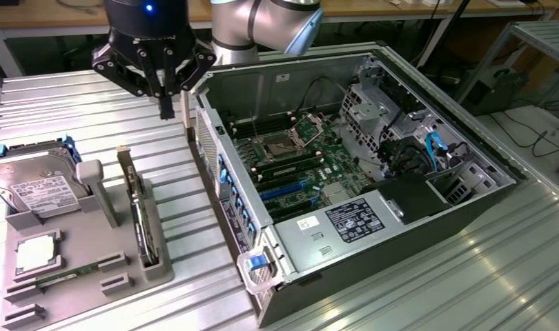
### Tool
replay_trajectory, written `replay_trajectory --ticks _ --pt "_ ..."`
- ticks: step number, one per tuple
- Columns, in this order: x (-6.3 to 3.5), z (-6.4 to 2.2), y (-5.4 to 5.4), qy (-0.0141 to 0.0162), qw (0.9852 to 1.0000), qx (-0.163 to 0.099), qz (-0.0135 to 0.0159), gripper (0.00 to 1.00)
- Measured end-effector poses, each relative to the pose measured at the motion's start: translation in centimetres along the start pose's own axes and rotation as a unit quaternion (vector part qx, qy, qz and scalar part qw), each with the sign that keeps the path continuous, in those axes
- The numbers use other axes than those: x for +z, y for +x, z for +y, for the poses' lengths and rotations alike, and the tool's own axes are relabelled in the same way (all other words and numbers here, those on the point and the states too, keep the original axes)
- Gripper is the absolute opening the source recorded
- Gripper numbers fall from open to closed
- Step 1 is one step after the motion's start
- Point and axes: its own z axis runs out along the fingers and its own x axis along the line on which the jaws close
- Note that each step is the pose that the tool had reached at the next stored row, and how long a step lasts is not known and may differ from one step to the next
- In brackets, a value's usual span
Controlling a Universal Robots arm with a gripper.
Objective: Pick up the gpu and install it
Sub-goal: 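Reach for the gpu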
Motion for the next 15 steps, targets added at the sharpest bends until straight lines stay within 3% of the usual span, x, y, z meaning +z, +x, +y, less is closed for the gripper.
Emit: replay_trajectory --ticks 15 --pt "-0.04 -0.24 1.2 0.0 1.0 0.0 0.0 0.11"
